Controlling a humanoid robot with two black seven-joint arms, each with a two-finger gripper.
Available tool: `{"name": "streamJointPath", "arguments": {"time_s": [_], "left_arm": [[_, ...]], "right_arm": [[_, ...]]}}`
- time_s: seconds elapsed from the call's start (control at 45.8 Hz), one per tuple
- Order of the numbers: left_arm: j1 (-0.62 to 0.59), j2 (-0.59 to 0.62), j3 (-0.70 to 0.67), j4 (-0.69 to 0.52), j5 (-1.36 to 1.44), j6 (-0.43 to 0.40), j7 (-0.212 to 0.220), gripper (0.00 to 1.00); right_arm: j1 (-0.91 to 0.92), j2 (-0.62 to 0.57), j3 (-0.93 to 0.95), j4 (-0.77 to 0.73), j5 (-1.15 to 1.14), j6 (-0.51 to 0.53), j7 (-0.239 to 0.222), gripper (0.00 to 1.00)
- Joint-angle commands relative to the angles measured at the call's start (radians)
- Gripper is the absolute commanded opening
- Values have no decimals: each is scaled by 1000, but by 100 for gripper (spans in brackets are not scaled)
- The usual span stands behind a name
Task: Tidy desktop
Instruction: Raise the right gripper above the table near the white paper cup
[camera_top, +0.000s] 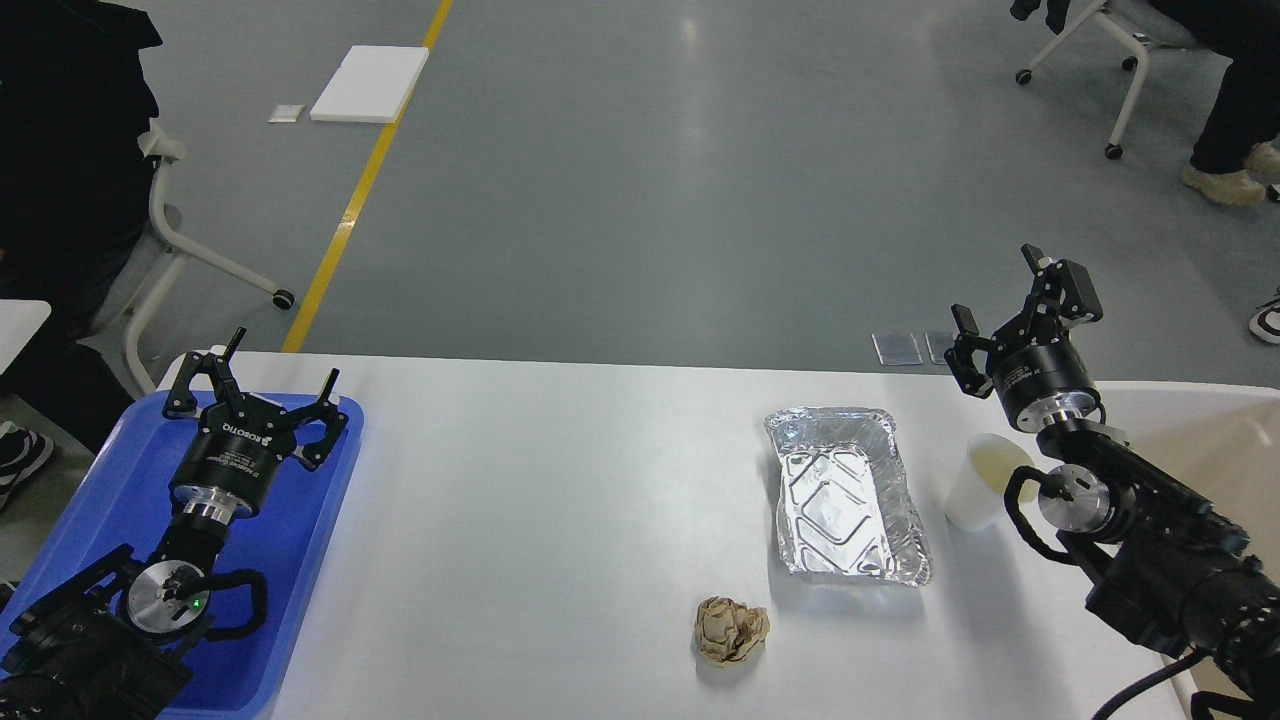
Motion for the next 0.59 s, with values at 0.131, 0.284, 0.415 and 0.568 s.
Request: {"name": "streamJointPath", "arguments": {"time_s": [0.131,0.284,0.415,0.568], "left_arm": [[0,0,0,0,0,0,0,99],[0,0,0,0,0,0,0,99],[0,0,0,0,0,0,0,99],[0,0,0,0,0,0,0,99]], "right_arm": [[7,5,0,2,1,0,-1,100],[11,3,-3,0,1,2,-1,100],[6,1,-3,0,1,2,-1,100],[7,3,-3,11,1,3,-1,100]]}}
